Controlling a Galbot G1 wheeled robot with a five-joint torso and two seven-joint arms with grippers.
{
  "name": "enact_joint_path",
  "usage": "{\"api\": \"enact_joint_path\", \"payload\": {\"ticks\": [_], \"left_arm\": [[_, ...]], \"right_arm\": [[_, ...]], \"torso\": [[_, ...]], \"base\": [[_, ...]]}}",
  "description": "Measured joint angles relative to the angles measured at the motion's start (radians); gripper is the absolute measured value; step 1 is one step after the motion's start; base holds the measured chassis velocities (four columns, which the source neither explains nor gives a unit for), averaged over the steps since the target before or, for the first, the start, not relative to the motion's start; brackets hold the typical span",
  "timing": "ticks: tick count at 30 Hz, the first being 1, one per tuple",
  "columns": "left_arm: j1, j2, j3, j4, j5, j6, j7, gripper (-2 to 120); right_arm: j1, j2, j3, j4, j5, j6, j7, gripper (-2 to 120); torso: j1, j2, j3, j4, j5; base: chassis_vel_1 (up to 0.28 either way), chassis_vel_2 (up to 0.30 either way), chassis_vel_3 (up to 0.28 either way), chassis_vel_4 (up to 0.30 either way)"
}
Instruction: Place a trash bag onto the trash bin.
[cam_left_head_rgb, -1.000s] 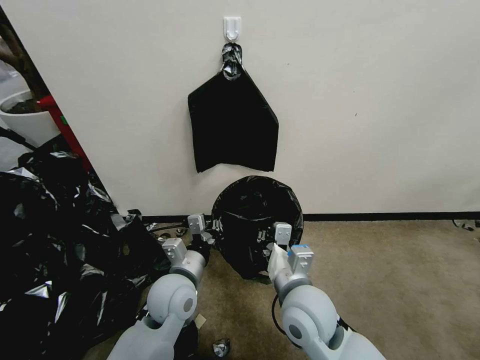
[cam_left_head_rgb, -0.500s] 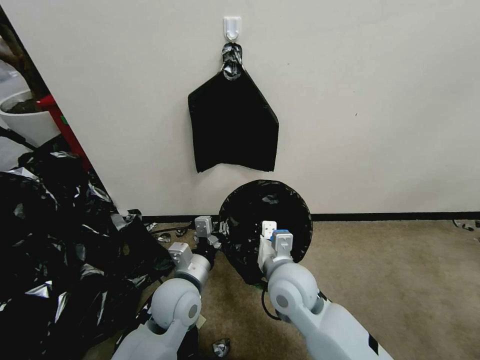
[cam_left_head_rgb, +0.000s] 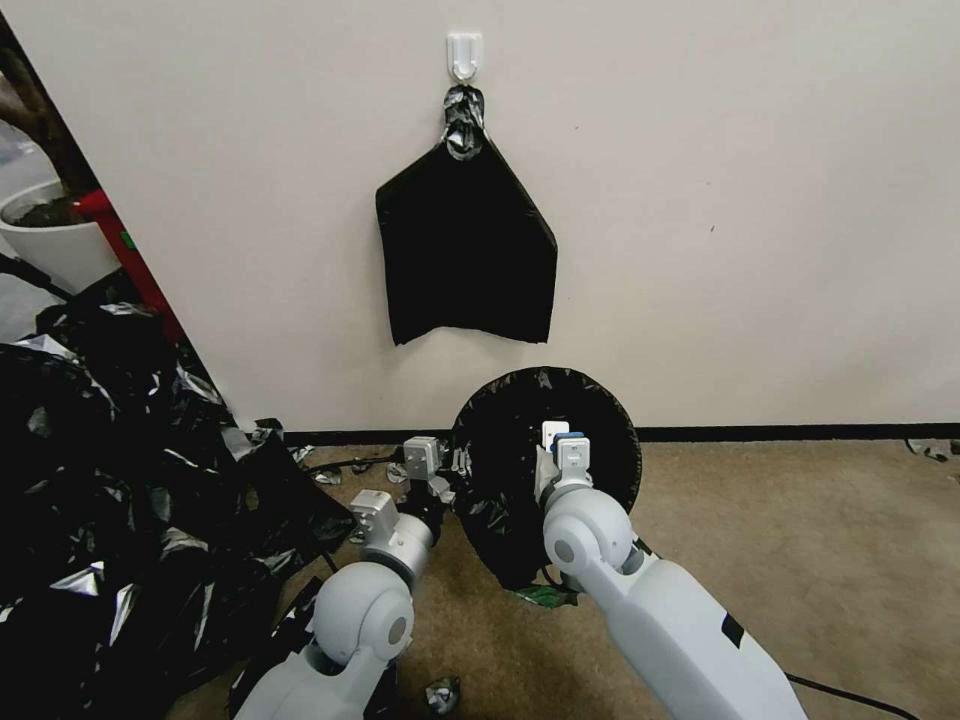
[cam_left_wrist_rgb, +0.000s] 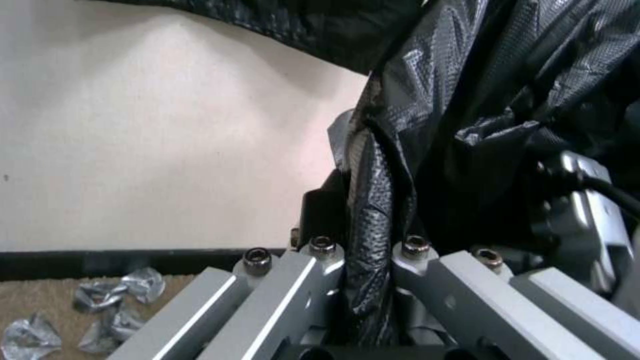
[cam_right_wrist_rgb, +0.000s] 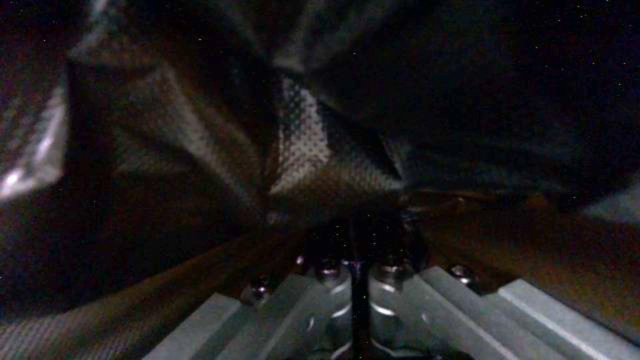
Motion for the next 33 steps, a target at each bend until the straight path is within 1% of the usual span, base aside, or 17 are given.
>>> {"api": "enact_joint_path", "payload": {"ticks": [11, 14, 16, 17, 20, 23, 26, 29, 33], "left_arm": [[0.006, 0.0, 0.002, -0.002, 0.005, 0.002, 0.007, 3], [0.006, 0.0, 0.002, -0.002, 0.005, 0.002, 0.007, 3], [0.005, 0.0, 0.001, -0.002, 0.005, 0.002, 0.007, 3], [0.005, 0.0, 0.001, -0.002, 0.005, 0.002, 0.007, 3], [0.003, 0.0, 0.0, -0.002, 0.005, 0.002, 0.008, 3], [0.003, 0.0, 0.0, -0.002, 0.004, 0.002, 0.008, 3], [0.005, 0.0, 0.001, -0.006, 0.004, 0.002, 0.008, 3], [0.011, 0.003, 0.0, -0.015, 0.004, 0.002, 0.009, 3], [0.015, 0.006, -0.004, -0.017, 0.004, 0.003, 0.01, 3]], "right_arm": [[0.014, 0.0, 0.01, -0.046, -0.055, 0.003, 0.013, 0], [0.003, -0.002, 0.01, -0.039, -0.068, 0.009, 0.013, 0], [-0.021, -0.006, 0.005, -0.007, -0.073, 0.021, 0.007, 0], [-0.021, -0.006, 0.005, -0.007, -0.073, 0.021, 0.007, 0], [-0.063, -0.016, 0.003, 0.044, -0.041, 0.03, -0.018, 0], [-0.077, -0.02, 0.008, 0.049, -0.008, 0.025, -0.02, 0], [-0.08, -0.024, 0.018, 0.034, -0.004, 0.009, -0.012, 0], [-0.077, -0.026, 0.031, 0.012, -0.046, -0.016, 0.01, 0], [-0.085, -0.03, 0.028, 0.032, -0.086, -0.013, 0.011, 0]], "torso": [[0.0, 0.0, 0.0, 0.0, 0.0], [0.0, 0.0, 0.0, 0.0, 0.0], [0.0, 0.0, 0.0, 0.0, -0.0001], [0.0, 0.0, 0.0, 0.0, -0.0001], [0.0, 0.0, 0.0, -0.0001, -0.0002], [0.0, 0.0, 0.0, 0.0, -0.0002], [0.0, 0.0, 0.0, 0.0, -0.0001], [0.0, 0.0, 0.0, 0.0, 0.0], [0.0, 0.0, 0.0, 0.0, -0.0001]], "base": [[0.0, 0.0, 0.0, 0.0], [0.0, 0.0, 0.0, 0.0], [0.0, 0.0, 0.0, 0.0], [0.0, 0.0, 0.0, 0.0], [0.0, 0.0, 0.0, 0.0], [0.0, 0.0, 0.0, 0.0], [0.0, 0.0, 0.0, 0.0], [0.0, 0.0, 0.0, 0.0], [0.0, 0.0, 0.0, 0.0]]}}
